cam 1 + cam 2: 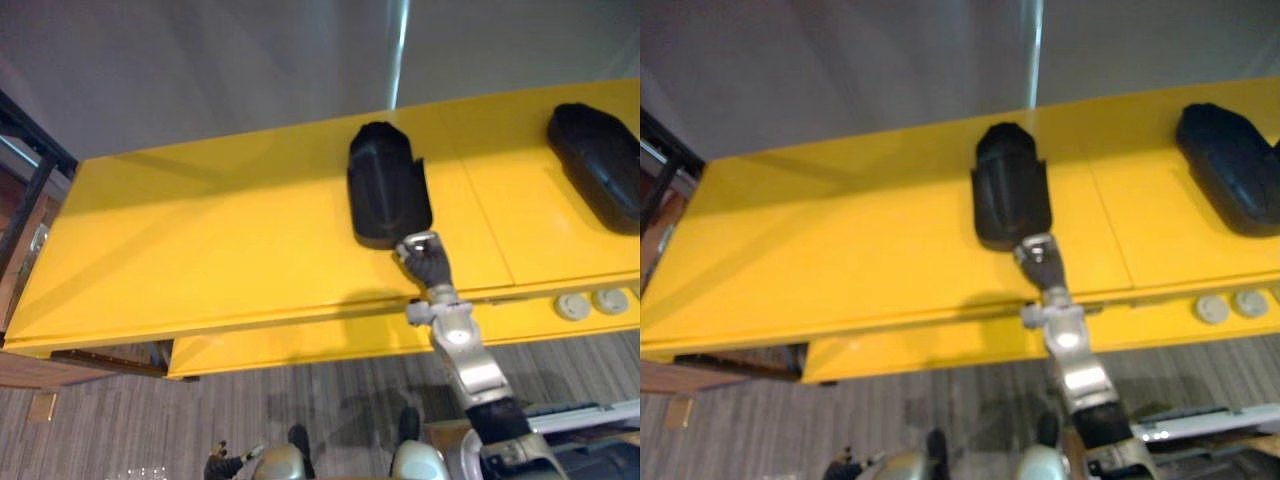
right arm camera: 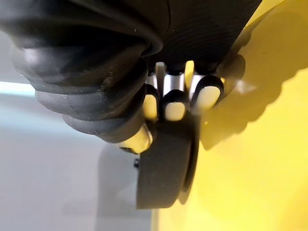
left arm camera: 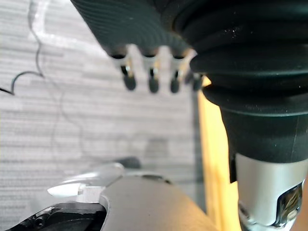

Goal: Walk over and take plastic housings, then place them on the shelf

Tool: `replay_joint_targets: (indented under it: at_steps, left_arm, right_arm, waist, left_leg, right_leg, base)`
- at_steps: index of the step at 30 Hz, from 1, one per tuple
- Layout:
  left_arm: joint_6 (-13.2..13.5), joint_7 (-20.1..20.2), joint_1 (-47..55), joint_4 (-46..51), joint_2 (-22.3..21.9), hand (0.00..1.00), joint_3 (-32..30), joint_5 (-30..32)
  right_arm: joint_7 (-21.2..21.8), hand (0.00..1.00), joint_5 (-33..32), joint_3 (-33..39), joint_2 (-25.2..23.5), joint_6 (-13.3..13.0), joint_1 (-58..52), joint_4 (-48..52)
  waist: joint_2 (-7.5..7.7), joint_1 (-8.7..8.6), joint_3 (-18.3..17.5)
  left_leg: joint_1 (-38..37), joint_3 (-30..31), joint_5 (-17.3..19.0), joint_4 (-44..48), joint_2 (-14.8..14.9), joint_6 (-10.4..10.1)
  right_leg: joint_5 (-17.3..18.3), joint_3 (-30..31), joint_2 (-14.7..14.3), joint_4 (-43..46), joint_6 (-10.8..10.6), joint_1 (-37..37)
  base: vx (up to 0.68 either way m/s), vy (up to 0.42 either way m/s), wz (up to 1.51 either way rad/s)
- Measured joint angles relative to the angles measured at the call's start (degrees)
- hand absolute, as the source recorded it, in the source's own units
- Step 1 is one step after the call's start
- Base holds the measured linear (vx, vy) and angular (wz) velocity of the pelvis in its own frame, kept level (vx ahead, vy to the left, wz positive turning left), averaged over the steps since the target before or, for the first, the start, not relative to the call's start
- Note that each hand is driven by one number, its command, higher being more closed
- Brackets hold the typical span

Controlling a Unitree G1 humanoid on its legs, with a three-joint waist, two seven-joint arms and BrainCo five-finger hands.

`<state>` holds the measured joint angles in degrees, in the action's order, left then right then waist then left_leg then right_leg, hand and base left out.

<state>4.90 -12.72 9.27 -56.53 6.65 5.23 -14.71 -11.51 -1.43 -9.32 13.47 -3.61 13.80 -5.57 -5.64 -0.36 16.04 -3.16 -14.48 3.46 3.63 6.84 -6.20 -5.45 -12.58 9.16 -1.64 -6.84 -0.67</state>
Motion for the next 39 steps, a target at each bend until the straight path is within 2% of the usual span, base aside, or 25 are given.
replay_joint_targets:
  at_steps: [4, 7, 8, 9, 12, 14, 17, 20, 23, 28, 31, 32, 36, 39]
  left_arm:
    - [0.10, -0.08, 0.05, 0.00, -0.08, 0.00, -0.14, 0.00]
    - [0.13, -0.12, 0.37, 0.15, -0.19, 0.00, -0.67, 0.02]
    - [0.11, -0.12, 0.66, 0.15, -0.17, 0.00, -0.77, 0.04]
    - [0.11, -0.12, 0.88, 0.15, -0.16, 0.00, -0.97, 0.05]
    - [0.03, -0.20, 1.86, 0.16, 0.22, 0.00, -2.44, 0.09]
    - [0.01, -0.21, 1.77, 0.36, 1.14, 0.00, -2.58, 0.11]
    - [-0.01, -0.62, 1.49, 0.42, 1.80, 0.00, -3.21, 0.12]
    - [-0.02, -0.83, 1.37, 1.16, 1.77, 0.00, -5.24, 0.04]
    - [-0.04, -0.87, 1.39, 1.41, 1.54, 0.00, -6.78, 0.02]
    - [-0.05, -0.91, 1.84, 1.23, 0.25, 0.00, -7.42, 0.05]
    - [-0.06, -0.75, 1.89, 1.19, -0.25, 0.00, -7.43, 0.12]
    - [-0.09, -0.69, 1.81, 1.15, -0.29, 0.00, -7.43, 0.12]
    - [-0.44, -0.58, 2.01, 1.15, -0.29, 0.00, -7.43, 0.11]
    - [-1.36, -0.53, 1.70, 1.27, -0.29, 0.00, -7.34, 0.18]
  right_arm:
    - [0.24, 1.00, 0.00, 0.06, -0.54, -0.02, -0.47, 1.70]
    - [0.33, 1.00, 0.02, -0.44, -0.63, -0.74, -3.31, 8.20]
    - [0.39, 0.00, 0.01, -0.72, -0.58, -1.60, -4.72, 10.59]
    - [0.43, 0.00, 0.00, -0.85, -0.56, -2.03, -5.39, 11.85]
    - [2.16, 0.00, -2.46, -0.19, 0.09, -5.52, -7.04, 17.03]
    - [3.35, 0.00, -7.32, 2.90, 0.31, -7.92, -7.43, 20.18]
    - [4.01, 0.00, -11.17, 7.60, 0.41, -9.15, -7.58, 22.62]
    - [3.93, 0.00, -11.36, 12.00, 0.66, -9.16, -8.44, 23.35]
    - [4.03, 0.00, -13.76, 14.59, 1.46, -9.07, -10.15, 23.38]
    - [4.49, 0.00, -20.36, 19.94, 1.54, -8.45, -17.14, 23.30]
    - [4.49, 0.00, -22.96, 21.79, 1.05, -7.24, -21.29, 22.30]
    - [4.65, 0.00, -25.22, 22.48, 0.40, -7.28, -22.80, 21.62]
    - [4.82, 0.00, -26.37, 25.87, -2.33, -7.93, -27.30, 19.42]
    - [5.28, 0.00, -27.21, 26.85, -4.33, -9.80, -30.83, 17.88]
  waist:
    - [0.02, -0.05, -0.01]
    - [0.39, -0.07, -0.36]
    - [0.73, -0.07, -1.06]
    - [0.94, -0.08, -1.49]
    - [2.75, -0.22, -3.58]
    - [4.57, -0.31, -4.87]
    - [6.69, -0.30, -6.13]
    - [7.98, -0.45, -7.51]
    - [8.29, -0.42, -8.34]
    - [7.27, -0.70, -11.16]
    - [6.84, -2.07, -12.46]
    - [6.84, -2.28, -12.53]
    - [6.91, -3.53, -12.54]
    - [7.13, -4.09, -12.69]
  left_leg:
    - [0.00, 0.00, 0.00, -0.07, 0.04, 0.00]
    - [-0.08, 0.00, 0.01, -0.48, 0.06, -0.03]
    - [-0.20, -0.01, -0.14, -1.22, 0.02, -0.24]
    - [-0.23, -0.02, -0.15, -1.42, 0.02, -0.26]
    - [-0.69, -0.14, -0.09, -2.26, 0.11, -0.25]
    - [-0.92, -0.13, -0.02, -2.64, 0.20, -0.32]
    - [-1.50, -0.28, -0.02, -3.19, 0.12, -0.33]
    - [-1.91, -0.56, 0.03, -3.38, -0.08, -0.33]
    - [-2.99, -1.42, 0.06, -3.83, -0.16, -0.36]
    - [-4.83, -3.50, 0.12, -5.43, -0.37, -0.50]
    - [-4.93, -4.37, 0.03, -6.14, -0.37, -0.68]
    - [-5.11, -5.09, 0.04, -6.15, -0.26, -0.70]
    - [-6.55, -6.85, 0.45, -6.14, 0.19, -1.23]
    - [-6.98, -7.64, 0.67, -6.07, 0.51, -1.39]
  right_leg:
    - [0.00, 0.00, -0.06, -0.11, 0.00, -0.02]
    - [-0.11, -0.11, -0.22, -0.93, -0.01, -0.33]
    - [-0.12, -0.16, -0.30, -1.39, -0.02, -0.33]
    - [-0.14, -0.20, -0.36, -1.69, -0.04, -0.41]
    - [-0.33, -0.18, -0.65, -2.87, -0.09, -0.99]
    - [-0.34, -0.17, -0.84, -2.89, -0.07, -1.28]
    - [-0.35, -0.09, -0.83, -2.88, -0.06, -1.47]
    - [-0.35, 0.12, -0.62, -2.88, -0.06, -1.66]
    - [-0.36, 0.87, -0.60, -2.88, -0.05, -2.19]
    - [-0.17, 2.19, -0.69, -2.88, 0.10, -2.26]
    - [-0.14, 3.00, -0.89, -2.87, 0.12, -1.51]
    - [-0.18, 3.68, -1.08, -2.86, 0.09, -1.24]
    - [-0.15, 5.21, -1.73, -2.61, 0.17, -1.35]
    - [-0.11, 5.66, -2.09, -2.59, 0.23, -1.40]
  base:
    - [0.00, 0.000, 0.00]
    - [0.00, 0.000, 0.00]
    - [0.00, 0.000, 0.00]
    - [0.05, -0.013, -0.01]
    - [0.07, -0.009, 0.00]
    - [0.05, 0.002, 0.05]
    - [0.02, 0.006, -0.01]
    - [0.00, 0.011, -0.03]
    - [-0.03, 0.011, -0.12]
    - [-0.03, 0.010, -0.18]
    - [-0.01, -0.001, -0.15]
    - [-0.01, -0.009, -0.22]
    - [0.00, -0.012, -0.25]
    - [-0.01, -0.016, -0.13]
